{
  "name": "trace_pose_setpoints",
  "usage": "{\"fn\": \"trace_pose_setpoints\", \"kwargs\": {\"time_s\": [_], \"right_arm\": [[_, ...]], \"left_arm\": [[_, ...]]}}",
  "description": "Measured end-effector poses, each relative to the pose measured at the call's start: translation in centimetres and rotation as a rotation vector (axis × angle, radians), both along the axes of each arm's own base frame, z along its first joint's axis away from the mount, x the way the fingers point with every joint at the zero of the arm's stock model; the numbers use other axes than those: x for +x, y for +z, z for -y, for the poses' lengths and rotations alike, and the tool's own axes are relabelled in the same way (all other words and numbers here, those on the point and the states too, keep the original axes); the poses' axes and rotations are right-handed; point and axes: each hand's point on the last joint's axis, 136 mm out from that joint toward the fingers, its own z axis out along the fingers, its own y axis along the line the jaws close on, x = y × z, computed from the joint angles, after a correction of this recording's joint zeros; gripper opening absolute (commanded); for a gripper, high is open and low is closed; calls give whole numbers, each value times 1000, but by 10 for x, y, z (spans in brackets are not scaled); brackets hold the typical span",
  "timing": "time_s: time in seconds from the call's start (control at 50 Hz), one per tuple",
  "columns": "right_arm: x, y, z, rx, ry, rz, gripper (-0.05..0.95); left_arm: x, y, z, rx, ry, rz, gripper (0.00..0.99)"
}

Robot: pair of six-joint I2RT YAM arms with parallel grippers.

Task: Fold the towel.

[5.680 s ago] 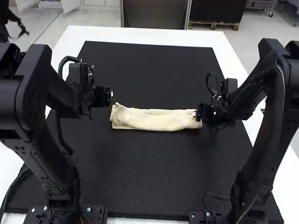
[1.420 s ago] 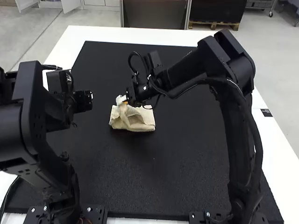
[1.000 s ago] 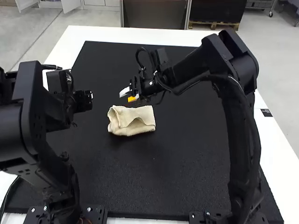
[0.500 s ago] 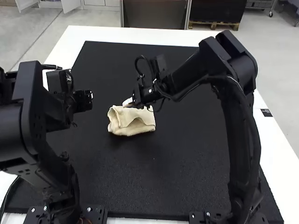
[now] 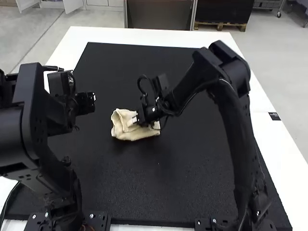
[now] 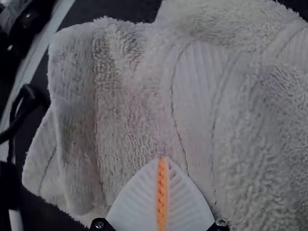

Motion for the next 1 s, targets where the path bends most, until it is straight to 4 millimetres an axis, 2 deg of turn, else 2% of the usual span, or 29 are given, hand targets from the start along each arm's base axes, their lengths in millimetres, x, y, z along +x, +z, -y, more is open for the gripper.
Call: {"fn": "trace_pose_setpoints", "kwargs": {"time_s": [0.08, 0.28, 0.4, 0.5, 0.56, 0.58, 0.6, 0.62, 0.64, 0.66, 0.74, 0.78, 0.84, 1.0], "right_arm": [[3, -8, -1, -4, -7, 27, -21], [4, -9, -5, -1, -4, 60, -21], [1, 6, -3, 2, -11, 49, -21], [2, 53, -2, 53, -29, 75, -21], [7, 89, 0, 101, -45, 108, -21], [10, 110, 3, 129, -56, 133, -20], [12, 118, 4, 140, -60, 142, -20], [16, 137, 8, 166, -73, 169, -20], [17, 145, 11, 176, -79, 179, -20], [21, 163, 17, 198, -95, 204, -20], [29, 203, 40, 245, -145, 270, -20], [34, 219, 55, 257, -181, 305, -20], [39, 231, 73, 260, -227, 340, -20], [44, 247, 114, 249, -339, 415, -20]], "left_arm": [[0, 1, 0, 3, -1, 3, 969], [1, 2, 0, 5, -2, 6, 969], [1, 1, 0, 5, -2, 6, 969], [1, 1, 0, 5, -2, 5, 969], [1, 2, 0, 4, -2, 6, 969], [2, 3, 0, 5, -2, 7, 969], [2, 4, -1, 5, -2, 7, 969], [3, 5, -1, 6, -2, 10, 969], [5, 7, -1, 7, -2, 14, 969], [6, 10, -2, 9, -2, 18, 969], [13, 22, -4, 17, -2, 43, 969], [17, 29, -5, 23, -3, 56, 969], [21, 40, -7, 31, -3, 77, 969], [23, 65, -5, 49, -10, 124, 969]]}}
